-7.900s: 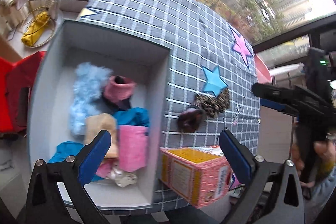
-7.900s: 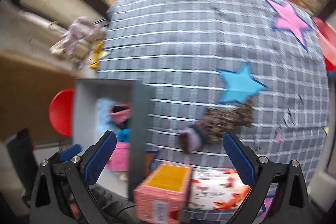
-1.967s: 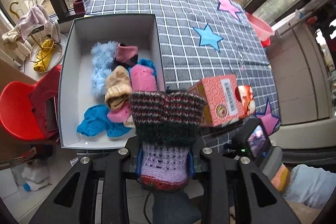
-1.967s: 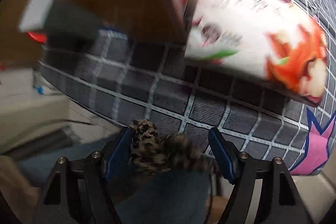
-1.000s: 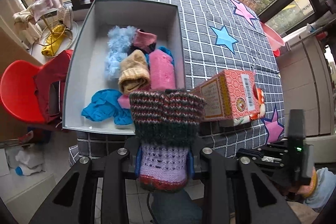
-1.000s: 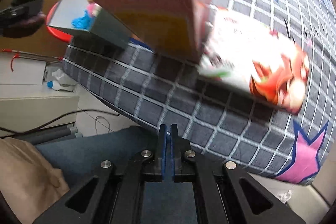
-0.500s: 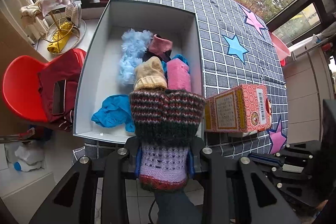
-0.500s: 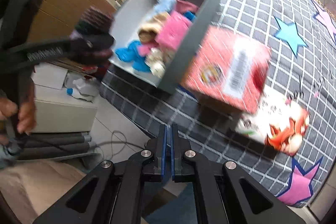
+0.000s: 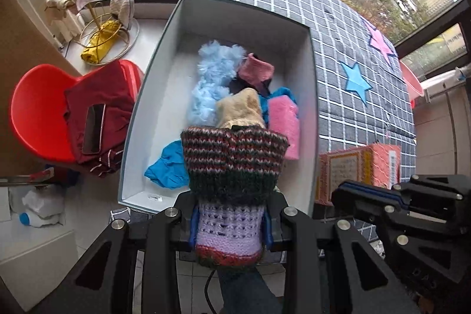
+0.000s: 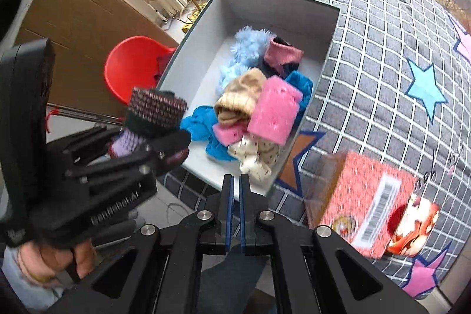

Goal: Organize soft objects

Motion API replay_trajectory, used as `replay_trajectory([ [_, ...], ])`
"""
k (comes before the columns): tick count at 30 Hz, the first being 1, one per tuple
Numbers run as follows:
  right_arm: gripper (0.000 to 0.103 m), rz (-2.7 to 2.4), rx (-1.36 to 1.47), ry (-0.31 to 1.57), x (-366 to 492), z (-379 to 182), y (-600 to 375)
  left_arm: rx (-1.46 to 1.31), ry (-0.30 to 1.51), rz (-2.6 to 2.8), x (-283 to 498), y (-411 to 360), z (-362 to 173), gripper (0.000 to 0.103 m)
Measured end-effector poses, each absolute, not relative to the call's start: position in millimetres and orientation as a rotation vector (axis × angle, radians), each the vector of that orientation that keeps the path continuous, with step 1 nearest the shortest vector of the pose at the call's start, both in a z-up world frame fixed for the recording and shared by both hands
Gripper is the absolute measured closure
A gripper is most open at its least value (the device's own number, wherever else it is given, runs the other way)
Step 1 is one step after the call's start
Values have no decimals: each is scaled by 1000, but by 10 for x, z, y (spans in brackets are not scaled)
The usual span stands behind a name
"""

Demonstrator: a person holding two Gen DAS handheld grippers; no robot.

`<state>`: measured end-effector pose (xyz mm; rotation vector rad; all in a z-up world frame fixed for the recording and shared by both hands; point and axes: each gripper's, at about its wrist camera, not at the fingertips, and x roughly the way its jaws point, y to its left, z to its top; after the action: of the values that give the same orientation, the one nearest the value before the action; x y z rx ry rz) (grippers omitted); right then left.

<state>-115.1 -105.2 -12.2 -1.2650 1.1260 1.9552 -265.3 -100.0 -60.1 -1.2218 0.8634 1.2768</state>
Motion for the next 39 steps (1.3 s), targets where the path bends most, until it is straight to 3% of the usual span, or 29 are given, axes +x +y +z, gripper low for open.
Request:
replay_trajectory([
  [7, 99, 1940, -1289, 1109, -1373, -159, -852, -1263, 859, 1294, -2732, -926, -702, 70],
  [9, 75, 1933, -1297, 1113, -1400, -172, -810, -1273, 860, 1304, -2761, -910, -721, 69],
  [11, 58, 1911, -1296, 1105, -1404, -187, -759, -1291, 851, 1311, -2813, -888, -740, 69],
  [17, 57, 1909, -1282, 1139, -1442, -188, -627, -1290, 854, 1314, -2832, -814, -743, 68],
  [18, 54, 1911, -1280, 1141, -1454, -180, -605, -1286, 856, 1313, -2824, -801, -740, 67],
  [20, 37, 1910, -1283, 1135, -1472, -172, -572, -1276, 861, 1309, -2798, -766, -730, 67],
  [27, 37, 1906, -1273, 1122, -1487, -126, -435, -1260, 874, 1298, -2734, -640, -716, 66],
  [29, 37, 1904, -1265, 1121, -1476, -112, -401, -1261, 874, 1303, -2725, -606, -708, 55],
  [31, 37, 1902, -1258, 1123, -1460, -98, -372, -1278, 880, 1301, -2724, -565, -720, 22],
  [39, 36, 1910, -1212, 1112, -1348, 15, -374, -1188, 921, 1393, -2656, -513, -634, 16],
])
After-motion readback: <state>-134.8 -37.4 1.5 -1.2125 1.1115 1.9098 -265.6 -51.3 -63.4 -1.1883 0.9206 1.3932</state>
